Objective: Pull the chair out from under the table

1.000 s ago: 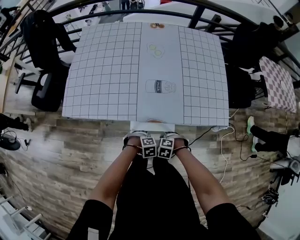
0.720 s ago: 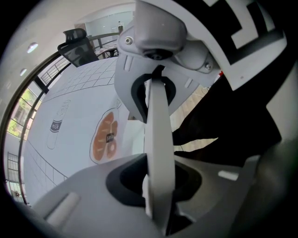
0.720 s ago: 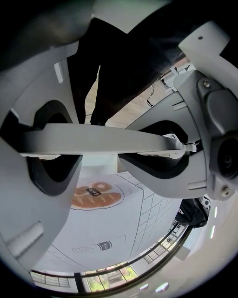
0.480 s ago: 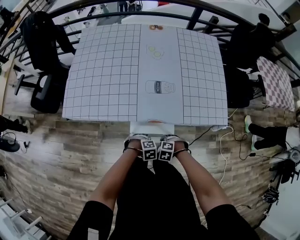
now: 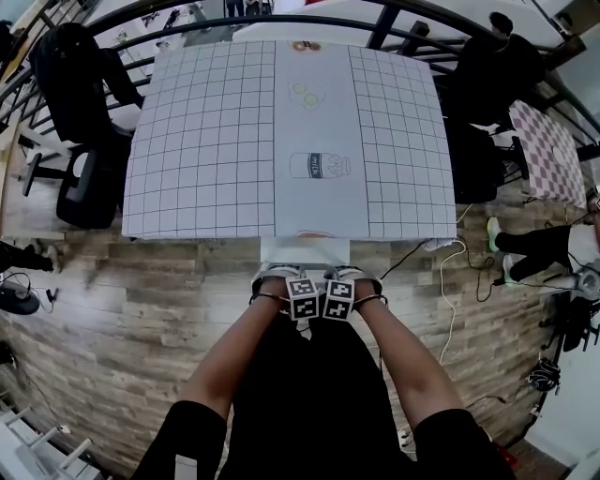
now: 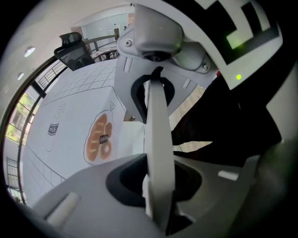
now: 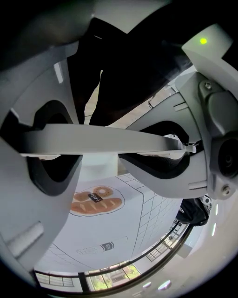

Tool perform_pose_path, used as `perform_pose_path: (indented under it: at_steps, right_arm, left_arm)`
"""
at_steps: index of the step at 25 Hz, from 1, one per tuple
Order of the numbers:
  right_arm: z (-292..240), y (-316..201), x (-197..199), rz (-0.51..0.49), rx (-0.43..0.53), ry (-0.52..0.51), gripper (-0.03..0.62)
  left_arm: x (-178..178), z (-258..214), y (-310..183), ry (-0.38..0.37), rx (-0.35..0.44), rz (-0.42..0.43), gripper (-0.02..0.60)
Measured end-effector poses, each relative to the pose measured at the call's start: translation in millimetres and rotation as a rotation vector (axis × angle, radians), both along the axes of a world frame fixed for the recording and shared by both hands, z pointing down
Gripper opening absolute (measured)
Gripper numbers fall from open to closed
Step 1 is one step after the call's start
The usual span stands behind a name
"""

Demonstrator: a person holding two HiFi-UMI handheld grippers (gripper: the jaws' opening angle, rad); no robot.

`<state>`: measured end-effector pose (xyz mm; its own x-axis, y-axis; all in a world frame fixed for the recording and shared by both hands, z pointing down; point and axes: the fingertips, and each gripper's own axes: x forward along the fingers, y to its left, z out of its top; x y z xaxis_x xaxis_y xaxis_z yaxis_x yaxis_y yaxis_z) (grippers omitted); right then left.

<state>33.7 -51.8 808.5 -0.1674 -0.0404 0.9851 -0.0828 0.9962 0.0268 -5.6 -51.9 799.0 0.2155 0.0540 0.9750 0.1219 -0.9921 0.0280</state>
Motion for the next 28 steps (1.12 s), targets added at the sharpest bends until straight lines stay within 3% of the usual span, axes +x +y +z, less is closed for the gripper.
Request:
perform_pose_path:
  at_steps: [22, 28]
  right_arm:
    - [0, 23, -4, 0.074, -0.014, 0.013, 0.071]
    - [4, 53, -5, 0.086, -0.022, 0.015, 0.072]
  left_arm:
    - [-5, -1, 19, -0.005, 0.001, 0.059, 0.08]
    - [-6, 3, 50, -0.026, 0.011, 0.076, 0.08]
